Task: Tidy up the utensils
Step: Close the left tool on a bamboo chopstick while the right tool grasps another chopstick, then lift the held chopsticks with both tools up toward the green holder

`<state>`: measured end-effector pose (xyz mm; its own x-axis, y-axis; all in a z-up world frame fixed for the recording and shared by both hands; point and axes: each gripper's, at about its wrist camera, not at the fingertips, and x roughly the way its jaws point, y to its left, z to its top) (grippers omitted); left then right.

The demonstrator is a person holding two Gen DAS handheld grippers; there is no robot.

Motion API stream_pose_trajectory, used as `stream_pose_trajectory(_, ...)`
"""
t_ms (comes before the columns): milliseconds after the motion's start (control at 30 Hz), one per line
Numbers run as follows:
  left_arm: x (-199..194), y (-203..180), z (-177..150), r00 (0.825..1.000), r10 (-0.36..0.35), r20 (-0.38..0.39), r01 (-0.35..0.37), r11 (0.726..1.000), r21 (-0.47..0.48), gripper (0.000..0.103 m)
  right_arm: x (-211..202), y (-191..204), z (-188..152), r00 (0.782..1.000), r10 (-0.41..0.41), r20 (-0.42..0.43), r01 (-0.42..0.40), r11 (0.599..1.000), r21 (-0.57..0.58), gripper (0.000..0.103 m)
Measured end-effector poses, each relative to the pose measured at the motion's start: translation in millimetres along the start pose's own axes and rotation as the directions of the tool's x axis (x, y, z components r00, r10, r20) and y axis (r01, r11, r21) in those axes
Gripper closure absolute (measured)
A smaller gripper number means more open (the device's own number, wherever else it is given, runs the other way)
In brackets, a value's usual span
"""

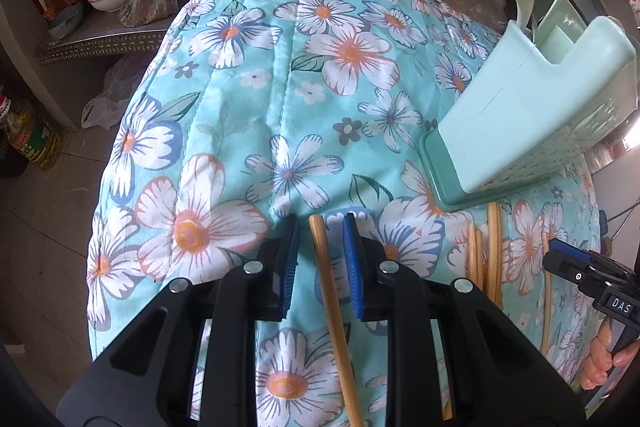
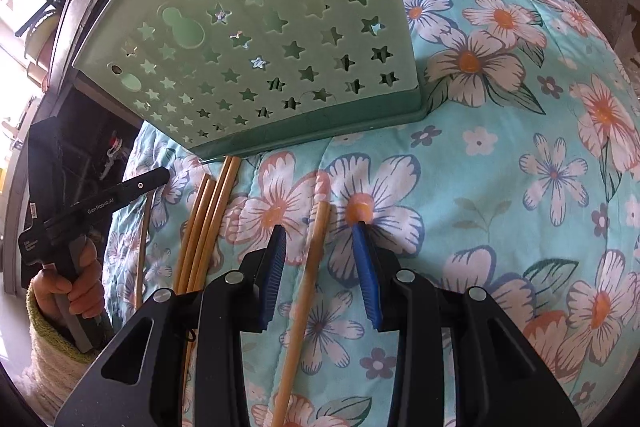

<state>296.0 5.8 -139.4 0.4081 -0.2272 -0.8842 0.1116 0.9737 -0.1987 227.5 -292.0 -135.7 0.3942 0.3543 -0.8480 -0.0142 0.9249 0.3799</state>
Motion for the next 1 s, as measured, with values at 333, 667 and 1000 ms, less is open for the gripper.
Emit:
stream_pose_trajectory(333, 1.3, -7.7, -0.2, 0.996, 0.090, 0.013, -0.091, 0.995, 0.030, 0.094, 11.4, 13.2, -3.3, 0.999, -0.040, 0.004, 0.040, 0.999, -0.034, 0.093)
stream_pose_trajectory(667, -29.3, -2.5, -2.3, 0.997, 0.045, 0.056, -0.044, 0.999, -0.022, 0.097, -35.9, 12.5, -9.3, 0.993, 0.055, 0.108, -0.055, 0.999, -0.002, 0.096)
stream_pose_trajectory(1000, -125.9, -12.5, -8.8, 0.969, -0.047, 0.244, 0.043, 0.999, 0.022, 0.097, -117.5, 16.7, -9.5, 0.953, 0.118, 0.280, -0.109, 0.993, -0.045, 0.096)
